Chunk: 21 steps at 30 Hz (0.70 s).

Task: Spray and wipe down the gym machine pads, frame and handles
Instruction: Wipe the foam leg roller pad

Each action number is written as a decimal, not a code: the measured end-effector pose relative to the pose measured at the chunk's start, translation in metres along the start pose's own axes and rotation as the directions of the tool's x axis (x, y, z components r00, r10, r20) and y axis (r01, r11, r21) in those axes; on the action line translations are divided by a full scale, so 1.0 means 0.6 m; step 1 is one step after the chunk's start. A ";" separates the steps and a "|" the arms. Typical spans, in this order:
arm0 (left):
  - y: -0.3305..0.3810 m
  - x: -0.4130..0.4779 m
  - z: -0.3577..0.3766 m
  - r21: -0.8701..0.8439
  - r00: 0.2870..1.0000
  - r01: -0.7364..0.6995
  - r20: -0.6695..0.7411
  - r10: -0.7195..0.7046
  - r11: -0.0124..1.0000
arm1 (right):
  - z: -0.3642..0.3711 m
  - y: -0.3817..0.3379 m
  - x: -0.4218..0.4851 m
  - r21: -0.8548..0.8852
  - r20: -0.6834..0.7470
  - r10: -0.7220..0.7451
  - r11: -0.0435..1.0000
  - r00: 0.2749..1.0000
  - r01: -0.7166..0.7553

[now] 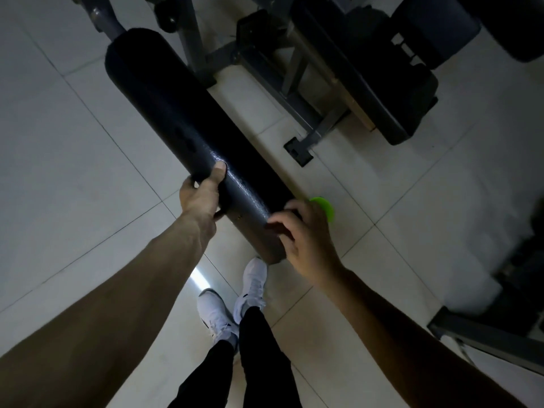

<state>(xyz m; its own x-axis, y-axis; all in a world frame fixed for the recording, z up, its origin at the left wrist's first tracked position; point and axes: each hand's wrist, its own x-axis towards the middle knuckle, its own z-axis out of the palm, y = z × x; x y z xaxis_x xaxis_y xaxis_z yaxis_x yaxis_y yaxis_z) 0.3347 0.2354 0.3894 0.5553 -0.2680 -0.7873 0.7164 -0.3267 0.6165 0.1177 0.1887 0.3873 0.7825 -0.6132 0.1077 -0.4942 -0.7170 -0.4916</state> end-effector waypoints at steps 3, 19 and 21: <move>-0.001 0.004 -0.002 0.002 1.000 0.001 0.006 -0.001 1.000 | 0.002 -0.006 0.014 -0.016 0.011 0.001 1.000 1.000 -0.001; 0.024 0.020 -0.006 0.024 0.995 0.097 -0.003 -0.097 0.995 | 0.070 -0.042 0.238 0.029 -0.076 0.074 0.997 0.994 -0.072; 0.044 0.032 -0.021 -0.019 0.991 0.133 0.016 -0.133 0.991 | 0.053 -0.028 0.204 -0.005 -0.049 -0.027 1.000 0.998 0.026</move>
<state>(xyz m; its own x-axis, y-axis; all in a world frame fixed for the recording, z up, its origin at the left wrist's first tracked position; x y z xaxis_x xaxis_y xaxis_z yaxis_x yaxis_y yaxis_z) 0.3699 0.2332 0.3904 0.4481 -0.2368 -0.8621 0.7918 -0.3426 0.5057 0.2338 0.1361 0.3813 0.7759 -0.6094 0.1632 -0.4754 -0.7348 -0.4839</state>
